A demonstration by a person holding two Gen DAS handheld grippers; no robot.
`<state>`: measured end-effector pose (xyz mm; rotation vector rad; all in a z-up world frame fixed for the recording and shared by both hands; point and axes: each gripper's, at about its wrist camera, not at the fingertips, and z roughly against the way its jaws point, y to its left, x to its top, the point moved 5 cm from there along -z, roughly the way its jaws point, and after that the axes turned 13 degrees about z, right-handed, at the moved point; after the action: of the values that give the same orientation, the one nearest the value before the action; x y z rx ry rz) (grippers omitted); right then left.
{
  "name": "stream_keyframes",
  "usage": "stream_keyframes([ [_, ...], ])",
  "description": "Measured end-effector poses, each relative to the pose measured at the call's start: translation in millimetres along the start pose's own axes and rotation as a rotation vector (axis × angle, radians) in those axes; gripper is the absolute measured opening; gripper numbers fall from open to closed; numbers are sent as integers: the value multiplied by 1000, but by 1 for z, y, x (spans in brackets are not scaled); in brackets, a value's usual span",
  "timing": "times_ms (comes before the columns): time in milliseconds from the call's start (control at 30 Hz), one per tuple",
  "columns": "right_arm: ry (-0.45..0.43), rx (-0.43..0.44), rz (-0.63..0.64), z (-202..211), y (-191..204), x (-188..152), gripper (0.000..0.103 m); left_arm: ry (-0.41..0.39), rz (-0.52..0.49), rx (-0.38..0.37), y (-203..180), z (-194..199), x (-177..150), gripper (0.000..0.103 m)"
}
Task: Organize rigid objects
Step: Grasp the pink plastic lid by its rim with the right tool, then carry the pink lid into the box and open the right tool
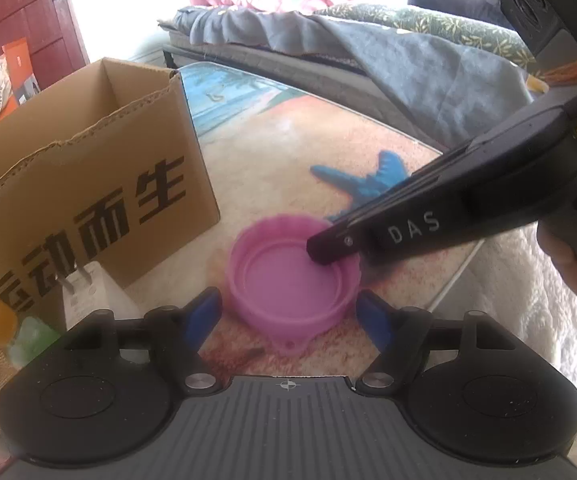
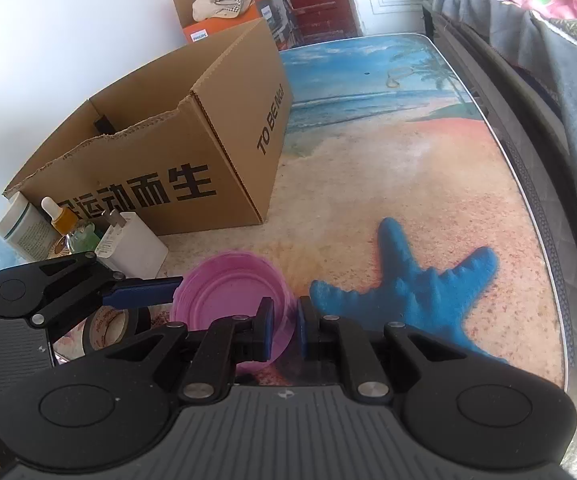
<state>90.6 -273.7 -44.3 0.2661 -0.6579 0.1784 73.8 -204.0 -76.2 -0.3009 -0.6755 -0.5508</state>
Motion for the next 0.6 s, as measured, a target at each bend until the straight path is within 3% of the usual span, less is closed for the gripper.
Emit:
stream_keyframes([
  [300,-23,-7,0,11,5,4,13,-40,20,-8,-2,9,4,71],
  [433,-91,-26,53,36,21,26,13,-135,32,8,5,39,18,71],
  [600,-222,-26,206,66,60,81,13,-279,73,80,35,89,48,71],
])
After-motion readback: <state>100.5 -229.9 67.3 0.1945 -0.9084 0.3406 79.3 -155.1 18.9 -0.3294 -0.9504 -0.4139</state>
